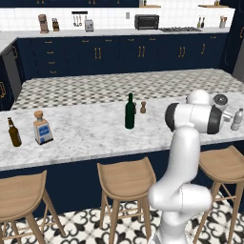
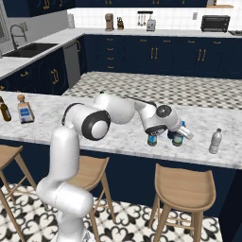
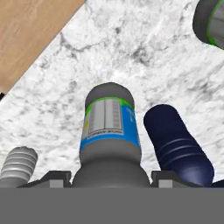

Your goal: Move the plastic bottles in the middle to the plastics group, and the glass bottles in the middle to the glass group.

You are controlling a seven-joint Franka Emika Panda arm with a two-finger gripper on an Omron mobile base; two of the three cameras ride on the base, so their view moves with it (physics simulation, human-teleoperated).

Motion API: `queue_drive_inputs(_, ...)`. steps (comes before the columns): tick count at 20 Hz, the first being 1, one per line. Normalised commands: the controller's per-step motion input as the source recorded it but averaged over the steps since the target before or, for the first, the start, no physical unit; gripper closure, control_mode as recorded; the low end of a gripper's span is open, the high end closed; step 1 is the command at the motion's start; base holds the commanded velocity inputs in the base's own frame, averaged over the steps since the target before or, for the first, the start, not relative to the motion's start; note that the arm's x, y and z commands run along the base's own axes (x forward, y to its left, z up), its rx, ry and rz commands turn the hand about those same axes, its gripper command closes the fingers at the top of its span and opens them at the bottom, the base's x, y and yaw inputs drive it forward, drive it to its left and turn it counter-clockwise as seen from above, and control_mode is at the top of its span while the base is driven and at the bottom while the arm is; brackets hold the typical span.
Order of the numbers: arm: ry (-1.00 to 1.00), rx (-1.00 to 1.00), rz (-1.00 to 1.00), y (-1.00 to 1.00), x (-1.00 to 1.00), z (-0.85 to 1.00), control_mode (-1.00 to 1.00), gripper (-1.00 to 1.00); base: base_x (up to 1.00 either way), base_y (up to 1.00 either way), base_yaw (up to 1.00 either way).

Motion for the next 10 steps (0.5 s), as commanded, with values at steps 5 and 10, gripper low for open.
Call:
queue_drive_inputs(5,-0.09,0.02,0.05,-0.33,-0.01,-0.4,-1.0,1.0,0.0,0.0,0.0)
queue_drive_inputs(10,-0.08,0.0,0.05,-0.27,-0.04,-0.49,-1.0,1.0,0.0,0.0,0.0)
